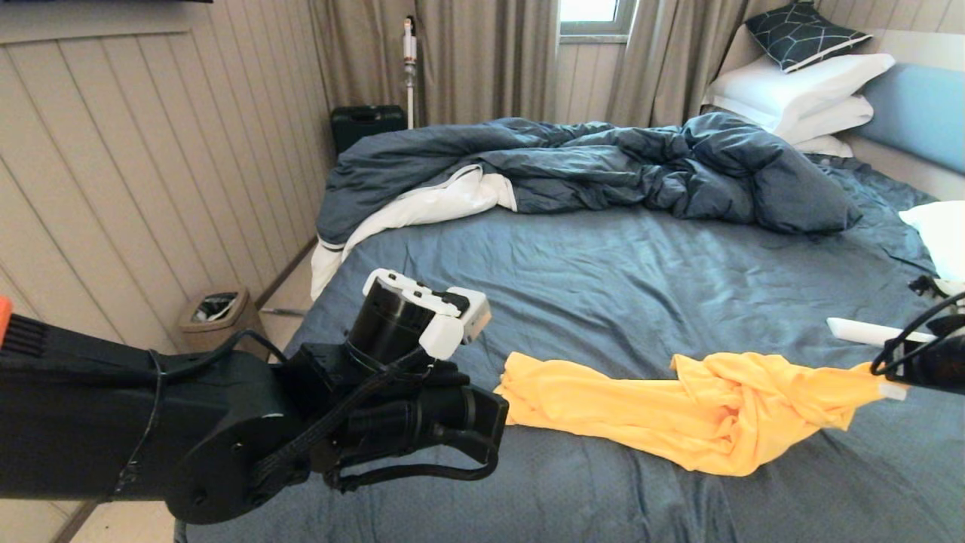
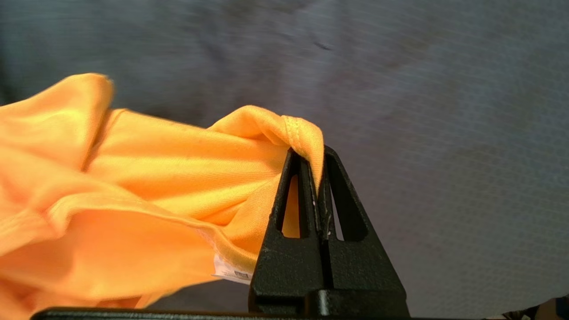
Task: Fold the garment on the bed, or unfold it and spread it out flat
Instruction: Unford the yellow T-shirt
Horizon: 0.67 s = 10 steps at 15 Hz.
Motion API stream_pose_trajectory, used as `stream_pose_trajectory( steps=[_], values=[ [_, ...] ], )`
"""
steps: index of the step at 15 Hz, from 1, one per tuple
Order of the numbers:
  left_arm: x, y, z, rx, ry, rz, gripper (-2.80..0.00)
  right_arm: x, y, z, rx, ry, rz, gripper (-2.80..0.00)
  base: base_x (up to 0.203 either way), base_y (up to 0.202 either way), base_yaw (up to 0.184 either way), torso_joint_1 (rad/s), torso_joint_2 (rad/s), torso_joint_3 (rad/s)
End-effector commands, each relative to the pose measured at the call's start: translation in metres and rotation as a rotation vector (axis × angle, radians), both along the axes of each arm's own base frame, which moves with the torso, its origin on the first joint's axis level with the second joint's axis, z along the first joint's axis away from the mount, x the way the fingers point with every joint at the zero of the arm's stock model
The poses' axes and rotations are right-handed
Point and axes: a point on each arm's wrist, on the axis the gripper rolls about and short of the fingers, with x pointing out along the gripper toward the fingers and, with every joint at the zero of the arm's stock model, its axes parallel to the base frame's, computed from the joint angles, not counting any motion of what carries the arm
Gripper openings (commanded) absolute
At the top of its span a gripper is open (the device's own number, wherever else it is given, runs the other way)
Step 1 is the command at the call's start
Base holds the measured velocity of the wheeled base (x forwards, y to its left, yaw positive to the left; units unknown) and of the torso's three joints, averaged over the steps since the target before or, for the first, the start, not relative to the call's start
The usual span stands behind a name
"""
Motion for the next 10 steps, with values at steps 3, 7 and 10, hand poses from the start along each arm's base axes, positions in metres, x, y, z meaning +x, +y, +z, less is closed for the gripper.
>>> stream_pose_trajectory(
  steps=[3,7,10],
  values=[
    [0.008,-0.011,-0.016,0.026,0.024,-0.007,-2.8,-0.001,-0.027,-0.034,0.024,0.061,-0.05,-2.8,0.0,0.0,0.0,0.0,0.0,0.0],
    [0.013,-0.017,-0.017,0.017,0.021,-0.01,-2.8,0.0,-0.027,-0.033,0.019,0.035,-0.03,0.0,0.0,0.0,0.0,0.0,0.0,0.0],
    [0.015,-0.021,-0.013,0.0,0.007,-0.014,-2.8,-0.01,-0.019,-0.01,0.064,-0.063,0.049,0.0,0.0,0.0,0.0,0.0,0.0,0.0]
  ],
)
